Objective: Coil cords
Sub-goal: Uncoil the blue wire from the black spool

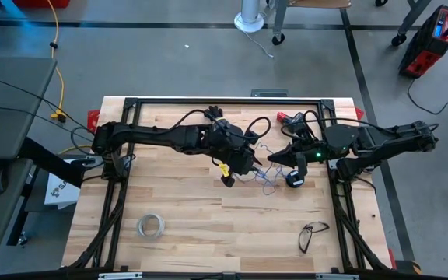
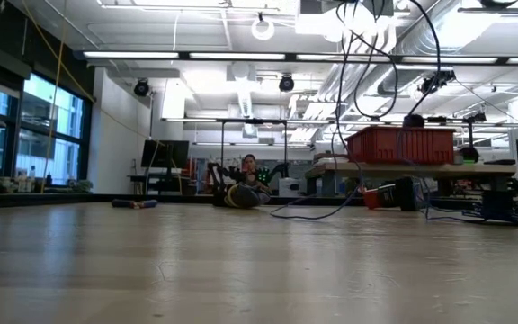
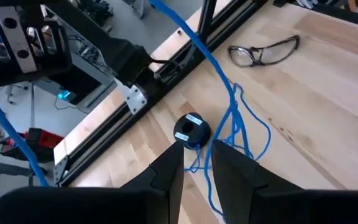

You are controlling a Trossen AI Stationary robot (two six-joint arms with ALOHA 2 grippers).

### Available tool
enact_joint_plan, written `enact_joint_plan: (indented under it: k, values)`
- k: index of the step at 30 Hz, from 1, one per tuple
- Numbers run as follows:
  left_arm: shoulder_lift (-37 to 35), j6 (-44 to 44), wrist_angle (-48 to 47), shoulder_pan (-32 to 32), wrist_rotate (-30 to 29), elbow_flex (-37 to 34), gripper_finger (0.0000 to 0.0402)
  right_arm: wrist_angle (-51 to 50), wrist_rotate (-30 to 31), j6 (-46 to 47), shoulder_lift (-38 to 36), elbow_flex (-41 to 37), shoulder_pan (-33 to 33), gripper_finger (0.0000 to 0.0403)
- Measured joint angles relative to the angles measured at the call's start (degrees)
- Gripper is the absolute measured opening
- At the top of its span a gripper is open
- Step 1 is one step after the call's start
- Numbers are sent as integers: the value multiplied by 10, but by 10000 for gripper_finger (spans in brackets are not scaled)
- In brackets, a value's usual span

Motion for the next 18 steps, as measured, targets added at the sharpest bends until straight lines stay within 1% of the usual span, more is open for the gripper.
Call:
enact_joint_plan:
  k: [3, 8, 11, 18]
  values:
    - [0, 10, -11, -2, 12, 0, 77, 0, 0, 0, 0, 0, 0, 0]
    - [6, 37, -8, -9, 15, 0, 77, 0, 1, 0, 0, 0, 0, 0]
    - [5, 39, 12, -9, 16, 0, 77, 0, 1, 0, 0, 0, 0, 0]
    - [5, 40, 9, -9, 16, 0, 77, 0, 1, 0, 0, 0, 0, 0]
